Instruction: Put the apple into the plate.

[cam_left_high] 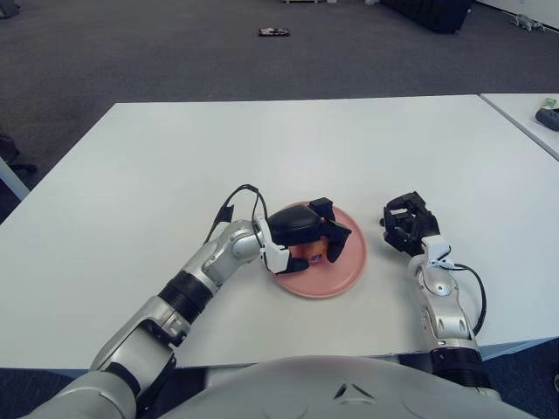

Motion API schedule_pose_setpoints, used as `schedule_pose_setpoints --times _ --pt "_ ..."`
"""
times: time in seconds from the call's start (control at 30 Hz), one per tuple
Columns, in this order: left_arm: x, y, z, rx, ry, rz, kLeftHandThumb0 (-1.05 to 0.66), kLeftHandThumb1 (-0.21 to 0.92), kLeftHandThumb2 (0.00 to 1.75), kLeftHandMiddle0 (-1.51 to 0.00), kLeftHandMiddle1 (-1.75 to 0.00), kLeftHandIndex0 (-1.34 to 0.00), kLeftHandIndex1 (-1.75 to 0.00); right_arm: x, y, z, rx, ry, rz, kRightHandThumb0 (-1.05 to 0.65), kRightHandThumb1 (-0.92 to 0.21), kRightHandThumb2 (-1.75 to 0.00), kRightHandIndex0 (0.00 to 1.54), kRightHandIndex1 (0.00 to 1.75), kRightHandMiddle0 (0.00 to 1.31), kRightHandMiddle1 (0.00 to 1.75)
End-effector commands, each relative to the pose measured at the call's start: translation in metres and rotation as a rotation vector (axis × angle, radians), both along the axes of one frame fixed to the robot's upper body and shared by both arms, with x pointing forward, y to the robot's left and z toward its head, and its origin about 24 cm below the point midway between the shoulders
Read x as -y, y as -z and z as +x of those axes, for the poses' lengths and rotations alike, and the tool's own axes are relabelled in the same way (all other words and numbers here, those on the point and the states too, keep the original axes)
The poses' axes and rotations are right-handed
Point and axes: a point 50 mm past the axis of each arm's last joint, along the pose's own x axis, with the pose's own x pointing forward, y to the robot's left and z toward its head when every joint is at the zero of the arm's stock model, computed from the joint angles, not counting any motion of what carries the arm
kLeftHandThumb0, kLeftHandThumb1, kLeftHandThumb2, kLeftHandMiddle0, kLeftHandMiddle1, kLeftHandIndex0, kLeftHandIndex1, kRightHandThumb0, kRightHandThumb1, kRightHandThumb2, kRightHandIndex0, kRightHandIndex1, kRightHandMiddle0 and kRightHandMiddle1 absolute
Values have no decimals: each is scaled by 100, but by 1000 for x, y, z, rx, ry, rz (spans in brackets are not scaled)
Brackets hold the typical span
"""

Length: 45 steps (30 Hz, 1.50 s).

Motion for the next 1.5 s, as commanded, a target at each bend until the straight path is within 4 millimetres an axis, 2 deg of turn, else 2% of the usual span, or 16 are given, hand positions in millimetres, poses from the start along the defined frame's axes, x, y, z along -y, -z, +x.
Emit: schedule_pose_setpoints --times 0.0,0.2,0.33,0.57,0.73,1.0,1.3,1.47 --pt "-9 38 -12 -78 -9 151 0 -11 175 -98 -161 -70 -175 1 1 -2 -9 1 -4 -37 -72 -81 50 139 31 175" --pt "-10 44 -16 -26 -23 140 0 -10 173 -98 -158 -69 -175 1 1 -2 -7 0 0 -37 -72 -81 50 139 31 175" --pt "-10 46 -18 -11 -22 133 0 -4 169 -90 -165 -65 -175 1 1 -2 -5 4 1 -37 -71 -82 51 139 31 175" --pt "-9 44 -18 2 -14 127 0 0 165 -84 -174 -68 -165 1 1 -2 -6 13 8 -38 -69 -85 51 139 33 175" --pt "-8 43 -17 -11 -29 119 -1 7 156 -79 -175 -64 -161 1 1 -2 -10 19 10 -38 -69 -85 51 139 33 175" --pt "-9 44 -17 -23 -73 66 -1 28 133 -63 -175 -50 -160 1 0 -2 -8 13 1 -38 -70 -83 51 140 32 175" --pt "-12 40 -15 23 -99 32 -1 37 123 -58 -175 -41 -161 0 0 -1 -1 -3 -7 -37 -73 -80 51 139 30 175" --pt "-18 29 -8 35 -124 0 -1 41 118 -55 -175 -39 -160 0 0 -2 5 -7 -13 -37 -73 -80 52 139 30 175"
